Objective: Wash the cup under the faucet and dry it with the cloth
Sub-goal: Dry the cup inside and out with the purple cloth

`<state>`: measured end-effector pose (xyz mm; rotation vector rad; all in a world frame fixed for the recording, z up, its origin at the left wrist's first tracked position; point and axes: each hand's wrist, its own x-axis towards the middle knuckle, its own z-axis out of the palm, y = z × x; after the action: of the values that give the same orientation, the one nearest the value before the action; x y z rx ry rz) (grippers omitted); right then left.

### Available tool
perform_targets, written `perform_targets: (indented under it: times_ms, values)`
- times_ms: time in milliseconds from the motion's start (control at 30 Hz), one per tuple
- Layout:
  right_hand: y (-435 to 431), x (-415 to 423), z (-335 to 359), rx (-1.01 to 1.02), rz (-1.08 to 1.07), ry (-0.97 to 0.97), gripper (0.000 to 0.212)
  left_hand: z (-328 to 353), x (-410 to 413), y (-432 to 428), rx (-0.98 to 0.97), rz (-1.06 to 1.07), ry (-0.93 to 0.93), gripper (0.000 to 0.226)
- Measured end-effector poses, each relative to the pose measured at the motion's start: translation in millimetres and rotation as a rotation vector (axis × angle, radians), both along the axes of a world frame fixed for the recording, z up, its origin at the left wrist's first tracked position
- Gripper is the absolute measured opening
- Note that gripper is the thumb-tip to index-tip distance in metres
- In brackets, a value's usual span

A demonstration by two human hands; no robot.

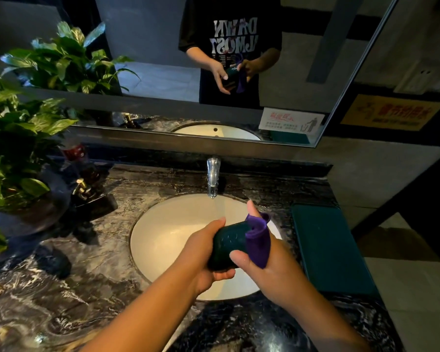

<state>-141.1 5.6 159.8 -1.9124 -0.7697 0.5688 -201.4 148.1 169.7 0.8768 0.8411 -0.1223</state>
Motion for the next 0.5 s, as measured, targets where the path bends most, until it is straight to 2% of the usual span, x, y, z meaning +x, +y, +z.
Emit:
perform_targets:
  times_ms: [67, 133, 233, 300, 367, 400, 500]
  values:
    - [1, 0, -4, 0.079, -0.054, 0.059, 0.09, -4, 2, -9, 0.215, 0.084, -0.108, 0.025]
    - [6, 1, -6, 0.2, -0.167, 0.235, 0.083, -7, 1, -14, 0.542, 0.129, -0.25, 0.017]
    - [10, 2, -2, 0.438, -0.325, 0.7, 0.063, -14, -8, -10, 1.123, 0.01, -0.517, 0.04]
    - [9, 1, 5, 0.488, -0.307, 0.897, 0.051, -19, -14, -1, 1.379, -0.097, -0.629, 0.053]
    - [8, -1, 5, 0.478, -0.286, 0.968, 0.044, -24, -17, 6, 1.443, -0.114, -0.671, 0.054]
    - [8, -1, 4, 0.47, -0.287, 0.976, 0.044, -25, -17, 6, 1.393, -0.09, -0.673, 0.053]
    - [10, 1, 3, 0.443, -0.322, 0.902, 0.035, -19, -15, -5, 1.07, -0.003, -0.601, 0.051]
